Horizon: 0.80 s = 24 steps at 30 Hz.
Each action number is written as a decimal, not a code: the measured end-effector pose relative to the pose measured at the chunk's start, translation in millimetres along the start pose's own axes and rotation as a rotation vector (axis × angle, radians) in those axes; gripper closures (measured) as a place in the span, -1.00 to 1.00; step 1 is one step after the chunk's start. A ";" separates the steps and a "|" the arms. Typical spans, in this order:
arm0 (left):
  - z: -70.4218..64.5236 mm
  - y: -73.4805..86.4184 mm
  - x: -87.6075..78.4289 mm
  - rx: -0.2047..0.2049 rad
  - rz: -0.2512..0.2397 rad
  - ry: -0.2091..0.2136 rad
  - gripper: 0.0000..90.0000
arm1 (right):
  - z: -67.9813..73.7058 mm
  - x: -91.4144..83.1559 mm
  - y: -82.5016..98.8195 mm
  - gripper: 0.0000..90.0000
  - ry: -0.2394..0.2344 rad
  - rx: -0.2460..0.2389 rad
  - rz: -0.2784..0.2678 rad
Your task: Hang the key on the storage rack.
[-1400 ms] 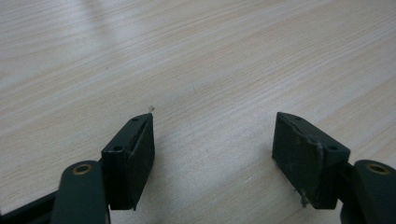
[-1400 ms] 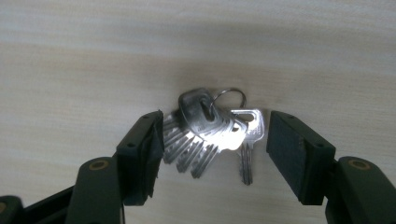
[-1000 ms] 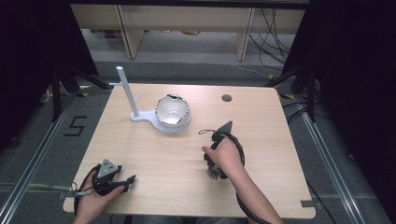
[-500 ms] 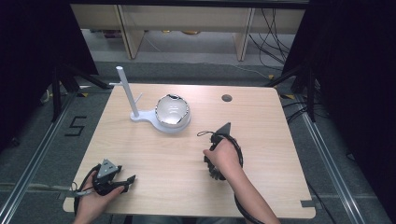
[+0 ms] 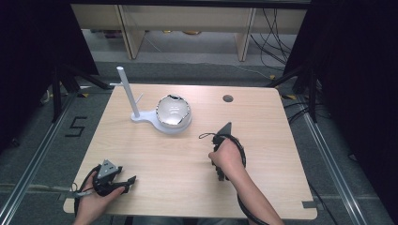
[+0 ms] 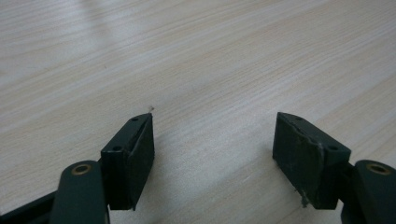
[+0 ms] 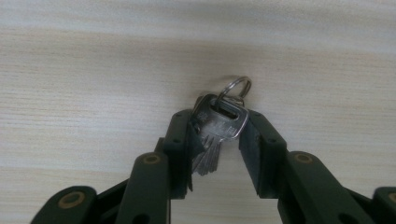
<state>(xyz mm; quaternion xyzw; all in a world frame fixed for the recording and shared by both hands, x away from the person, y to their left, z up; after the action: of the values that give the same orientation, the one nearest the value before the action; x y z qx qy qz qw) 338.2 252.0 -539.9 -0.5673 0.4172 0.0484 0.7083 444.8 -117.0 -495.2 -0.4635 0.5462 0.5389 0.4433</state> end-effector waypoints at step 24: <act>0.7 0.5 0.0 -0.010 -0.011 0.000 -0.36 | 4.5 0.9 6.6 0.51 -0.005 0.020 -0.016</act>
<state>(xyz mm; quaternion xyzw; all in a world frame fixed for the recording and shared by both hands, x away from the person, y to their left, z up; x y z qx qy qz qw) 338.3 252.7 -540.3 -0.5729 0.4142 0.0465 0.7057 438.1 -112.7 -495.1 -0.4622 0.5468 0.5310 0.4533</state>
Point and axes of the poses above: each handheld gripper's, and its own axes: x roughly forward along the jaws, y roughly out of its underside, z roughly to its left, the point moved 2 cm from there along x, roughly forward along the jaws, and after that the axes turned 2 degrees about x, right-handed, at the moved point
